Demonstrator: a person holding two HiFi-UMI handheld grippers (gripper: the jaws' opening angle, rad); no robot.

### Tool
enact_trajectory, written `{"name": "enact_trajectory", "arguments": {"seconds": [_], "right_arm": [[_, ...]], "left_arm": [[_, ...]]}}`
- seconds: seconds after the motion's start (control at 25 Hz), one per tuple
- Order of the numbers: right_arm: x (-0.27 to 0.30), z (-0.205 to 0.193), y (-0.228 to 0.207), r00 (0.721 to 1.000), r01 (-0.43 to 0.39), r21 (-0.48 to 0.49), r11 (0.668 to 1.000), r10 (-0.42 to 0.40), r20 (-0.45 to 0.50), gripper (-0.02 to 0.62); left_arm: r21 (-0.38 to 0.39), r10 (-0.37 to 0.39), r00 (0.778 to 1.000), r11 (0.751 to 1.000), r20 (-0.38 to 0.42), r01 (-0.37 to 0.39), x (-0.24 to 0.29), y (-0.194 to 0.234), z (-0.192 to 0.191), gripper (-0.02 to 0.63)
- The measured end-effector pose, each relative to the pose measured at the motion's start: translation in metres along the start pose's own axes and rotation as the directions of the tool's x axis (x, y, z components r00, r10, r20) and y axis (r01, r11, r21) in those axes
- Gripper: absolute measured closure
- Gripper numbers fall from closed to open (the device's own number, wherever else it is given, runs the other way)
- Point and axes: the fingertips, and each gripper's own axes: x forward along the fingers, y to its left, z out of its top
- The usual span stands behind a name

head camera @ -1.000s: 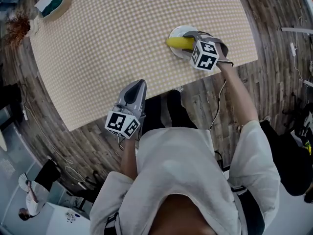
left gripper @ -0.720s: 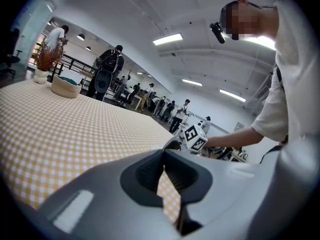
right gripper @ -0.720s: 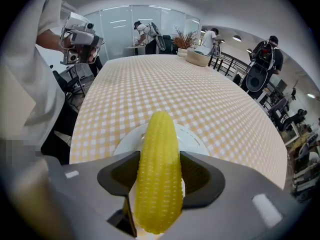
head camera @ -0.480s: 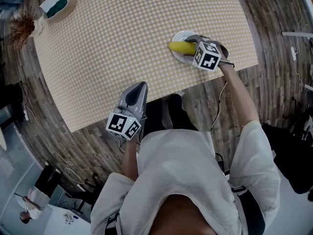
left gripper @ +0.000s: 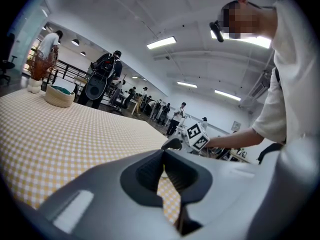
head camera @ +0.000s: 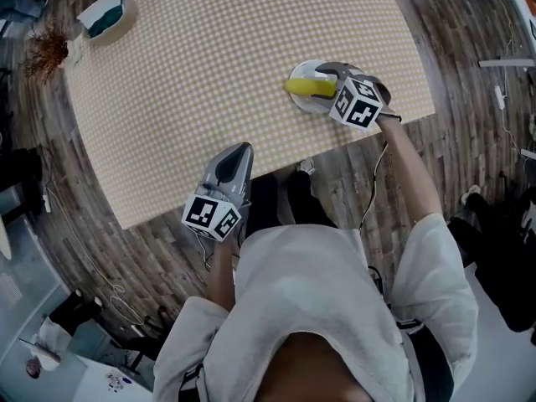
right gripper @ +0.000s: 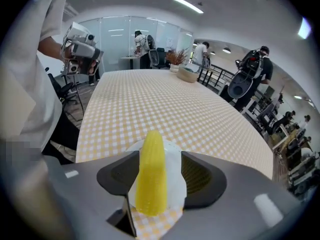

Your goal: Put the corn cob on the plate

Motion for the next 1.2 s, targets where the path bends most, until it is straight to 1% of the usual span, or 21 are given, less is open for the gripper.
{"name": "enact_trajectory", "arguments": {"seconds": [0.08,0.16,0.32,0.4,0.48,0.56,0.68,0.88,1.04,1.12,1.2], "right_arm": [[-0.017,0.007,-0.009,0.997,0.055,0.047,0.997,-0.057,0.049,0.357],[-0.031,0.009,-0.015,0.992,0.091,0.097,0.991,-0.098,0.078,0.406],[-0.059,0.008,-0.019,0.975,0.153,0.183,0.971,-0.179,0.134,0.532],[-0.073,0.010,-0.017,0.963,0.169,0.235,0.957,-0.211,0.168,0.558],[-0.087,0.012,-0.014,0.950,0.185,0.266,0.946,-0.241,0.198,0.579],[-0.105,0.016,-0.012,0.931,0.205,0.291,0.934,-0.278,0.236,0.589],[-0.133,0.018,-0.002,0.891,0.217,0.361,0.907,-0.335,0.306,0.594],[-0.173,0.022,0.017,0.817,0.211,0.478,0.853,-0.422,0.392,0.595],[-0.193,0.017,0.043,0.792,0.188,0.534,0.824,-0.449,0.413,0.595],[-0.202,0.018,0.052,0.770,0.190,0.561,0.805,-0.477,0.423,0.595],[-0.212,0.020,0.069,0.748,0.166,0.602,0.782,-0.497,0.440,0.595]], "left_arm": [[0.012,-0.011,1.000,1.000,0.011,0.011,0.001,-0.007,0.004,0.598],[0.025,-0.020,1.000,1.000,0.024,0.019,0.002,-0.016,0.010,0.598],[0.052,-0.032,0.999,0.998,0.040,0.030,-0.002,-0.034,0.018,0.598],[0.065,-0.033,0.998,0.997,0.051,0.029,-0.005,-0.042,0.022,0.598],[0.086,-0.033,0.997,0.996,0.064,0.028,-0.007,-0.052,0.027,0.598],[0.114,-0.037,0.996,0.993,0.083,0.027,-0.007,-0.064,0.033,0.598],[0.142,-0.043,0.994,0.989,0.104,0.028,-0.012,-0.086,0.034,0.598],[0.190,-0.074,0.993,0.980,0.097,0.055,-0.017,-0.112,0.034,0.598],[0.227,-0.115,0.990,0.969,0.084,0.093,-0.022,-0.132,0.043,0.598],[0.252,-0.141,0.986,0.961,0.085,0.115,-0.021,-0.133,0.052,0.598],[0.265,-0.159,0.984,0.955,0.082,0.133,-0.026,-0.138,0.054,0.598]]}}
